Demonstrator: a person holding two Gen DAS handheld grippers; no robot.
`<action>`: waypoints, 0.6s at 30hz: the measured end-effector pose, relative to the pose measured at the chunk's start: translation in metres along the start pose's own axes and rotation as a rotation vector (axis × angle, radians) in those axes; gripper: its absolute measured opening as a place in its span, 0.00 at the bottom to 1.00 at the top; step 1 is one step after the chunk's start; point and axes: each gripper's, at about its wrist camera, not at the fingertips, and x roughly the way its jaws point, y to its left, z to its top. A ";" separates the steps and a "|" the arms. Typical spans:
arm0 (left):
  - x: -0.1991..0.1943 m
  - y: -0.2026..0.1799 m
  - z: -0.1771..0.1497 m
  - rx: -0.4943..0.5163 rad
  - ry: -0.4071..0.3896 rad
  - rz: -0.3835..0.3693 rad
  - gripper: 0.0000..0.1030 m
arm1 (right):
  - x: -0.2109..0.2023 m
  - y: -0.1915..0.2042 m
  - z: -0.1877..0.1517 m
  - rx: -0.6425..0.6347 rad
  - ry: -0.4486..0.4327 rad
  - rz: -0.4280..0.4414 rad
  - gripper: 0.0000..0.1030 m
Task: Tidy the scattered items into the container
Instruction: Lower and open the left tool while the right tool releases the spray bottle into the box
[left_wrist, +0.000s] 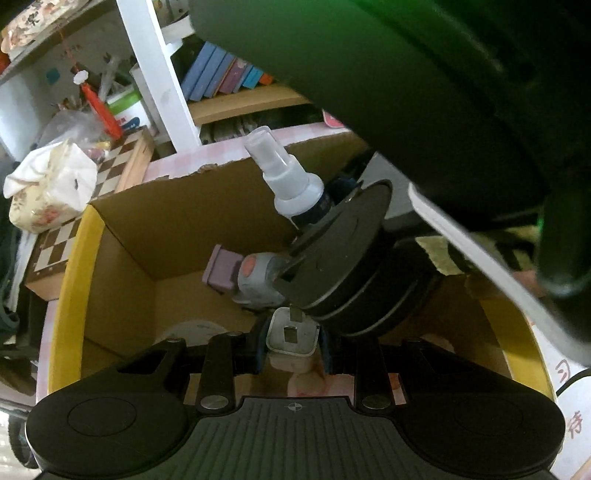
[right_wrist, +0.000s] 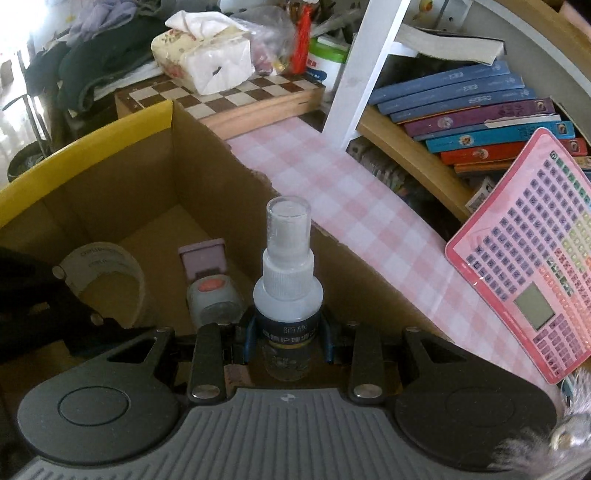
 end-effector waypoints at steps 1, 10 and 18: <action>0.000 0.000 0.000 -0.001 0.002 0.000 0.26 | 0.000 0.000 0.000 0.000 0.002 0.001 0.30; 0.001 -0.006 0.004 0.041 0.001 0.022 0.39 | 0.001 -0.006 0.001 0.031 -0.012 0.023 0.37; -0.021 -0.014 -0.005 0.087 -0.070 0.040 0.61 | -0.034 -0.014 -0.001 0.090 -0.114 0.067 0.57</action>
